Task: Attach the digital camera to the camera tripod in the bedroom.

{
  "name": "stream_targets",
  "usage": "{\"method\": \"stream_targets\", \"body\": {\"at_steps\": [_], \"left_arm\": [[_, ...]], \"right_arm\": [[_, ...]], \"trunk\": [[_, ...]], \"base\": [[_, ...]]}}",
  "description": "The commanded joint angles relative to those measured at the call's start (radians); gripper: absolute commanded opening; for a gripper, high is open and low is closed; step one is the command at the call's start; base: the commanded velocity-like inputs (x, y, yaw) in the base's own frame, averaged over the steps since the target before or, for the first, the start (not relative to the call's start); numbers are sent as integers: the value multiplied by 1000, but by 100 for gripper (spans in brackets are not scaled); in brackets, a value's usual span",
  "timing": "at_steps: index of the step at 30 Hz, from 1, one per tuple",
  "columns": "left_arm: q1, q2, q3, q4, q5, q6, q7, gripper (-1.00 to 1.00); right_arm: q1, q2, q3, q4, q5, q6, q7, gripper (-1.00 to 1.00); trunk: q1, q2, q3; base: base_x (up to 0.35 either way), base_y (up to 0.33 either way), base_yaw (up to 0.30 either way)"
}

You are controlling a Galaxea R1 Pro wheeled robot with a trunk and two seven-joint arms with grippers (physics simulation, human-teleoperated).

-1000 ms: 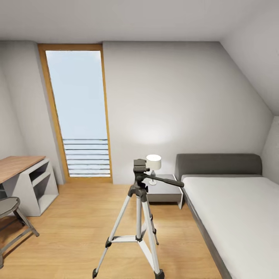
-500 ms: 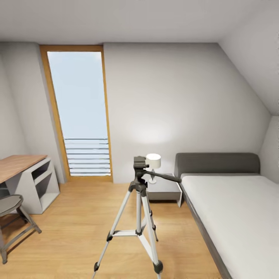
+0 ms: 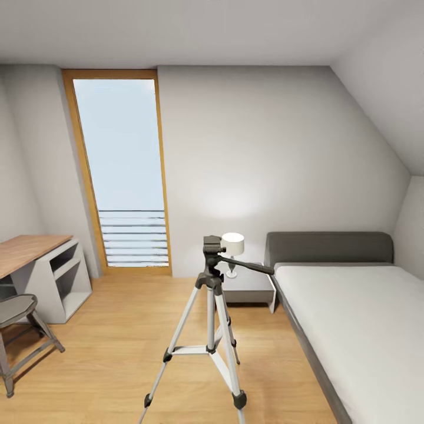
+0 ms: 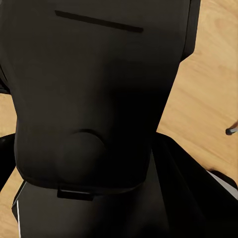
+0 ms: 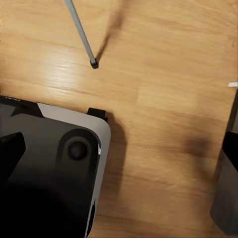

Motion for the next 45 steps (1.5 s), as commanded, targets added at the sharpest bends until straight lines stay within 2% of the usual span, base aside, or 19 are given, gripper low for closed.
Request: {"method": "stream_targets", "body": {"at_steps": [1, 16, 45], "left_arm": [[0, 0, -9, -1, 7, -2, 3, -100], [0, 0, -9, -2, 7, -2, 3, -100], [0, 0, -9, -1, 7, -1, 3, -100]], "right_arm": [[0, 0, -3, 1, 7, -3, 3, 100], [0, 2, -4, 2, 7, -3, 1, 100], [0, 0, -4, 5, 4, -3, 1, 100]], "trunk": [[0, -1, 0], [0, -1, -3], [0, -1, -47]], "base": [[-11, 0, 0], [-106, 0, 0], [-2, 0, 0]]}}
